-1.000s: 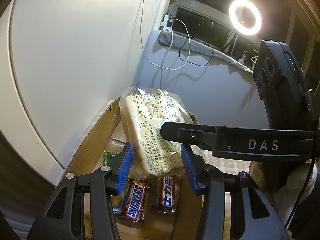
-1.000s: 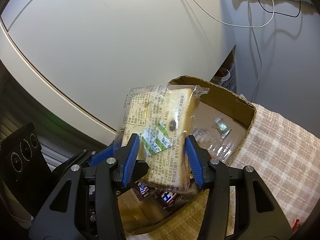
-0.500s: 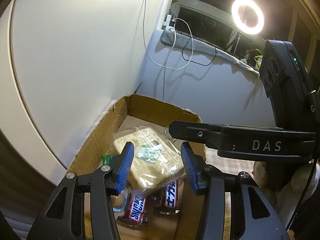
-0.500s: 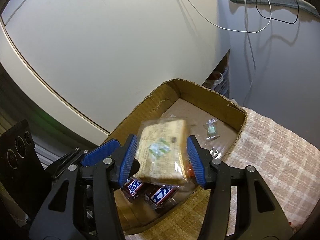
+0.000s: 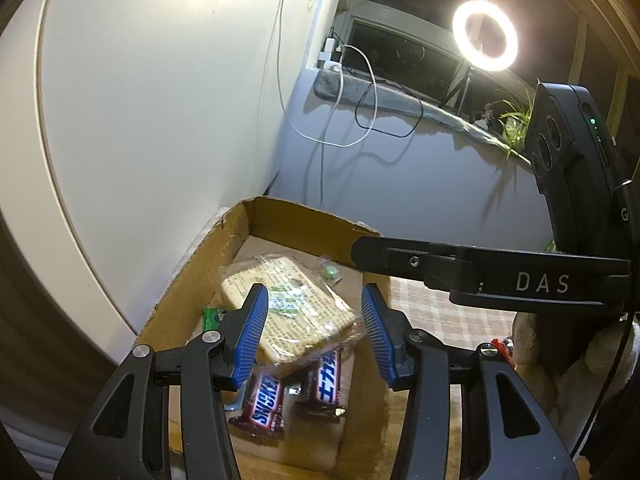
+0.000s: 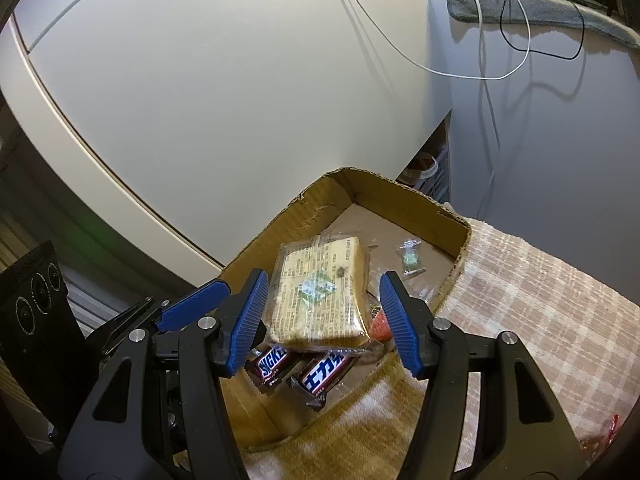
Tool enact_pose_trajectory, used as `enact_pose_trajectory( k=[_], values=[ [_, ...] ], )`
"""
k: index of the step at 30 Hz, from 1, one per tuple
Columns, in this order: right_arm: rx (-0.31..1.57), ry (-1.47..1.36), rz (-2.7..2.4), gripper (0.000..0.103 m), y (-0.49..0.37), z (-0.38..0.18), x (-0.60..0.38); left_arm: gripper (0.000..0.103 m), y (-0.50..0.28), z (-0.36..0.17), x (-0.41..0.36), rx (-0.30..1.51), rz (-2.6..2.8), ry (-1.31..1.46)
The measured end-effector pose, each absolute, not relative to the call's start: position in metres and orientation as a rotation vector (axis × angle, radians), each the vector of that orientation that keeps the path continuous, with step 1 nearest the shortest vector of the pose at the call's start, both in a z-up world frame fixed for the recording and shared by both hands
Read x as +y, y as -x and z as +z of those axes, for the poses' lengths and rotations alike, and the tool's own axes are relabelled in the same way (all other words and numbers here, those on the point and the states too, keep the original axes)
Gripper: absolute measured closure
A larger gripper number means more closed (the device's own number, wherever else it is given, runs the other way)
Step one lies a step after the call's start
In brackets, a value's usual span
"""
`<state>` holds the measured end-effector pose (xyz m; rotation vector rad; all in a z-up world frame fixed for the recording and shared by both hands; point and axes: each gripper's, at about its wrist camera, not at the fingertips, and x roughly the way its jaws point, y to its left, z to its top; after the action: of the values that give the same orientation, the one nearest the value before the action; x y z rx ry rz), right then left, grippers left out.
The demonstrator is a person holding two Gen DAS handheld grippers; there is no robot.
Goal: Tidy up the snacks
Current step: 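Lift the bread block with both tools and lower it into the box, then open both tools to release the bread block in the box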
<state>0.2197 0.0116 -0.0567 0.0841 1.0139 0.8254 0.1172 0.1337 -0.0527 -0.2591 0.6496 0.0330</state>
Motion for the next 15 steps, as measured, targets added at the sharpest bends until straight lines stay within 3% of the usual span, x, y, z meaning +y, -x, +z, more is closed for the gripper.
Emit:
enact_pose_trajectory(
  k=[15],
  values=[
    [0.949, -0.102, 0.782, 0.041, -0.192, -0.034, -0.047, 0.056, -0.095, -0.031, 0.085, 0.616, -0.032, 0.198]
  ],
)
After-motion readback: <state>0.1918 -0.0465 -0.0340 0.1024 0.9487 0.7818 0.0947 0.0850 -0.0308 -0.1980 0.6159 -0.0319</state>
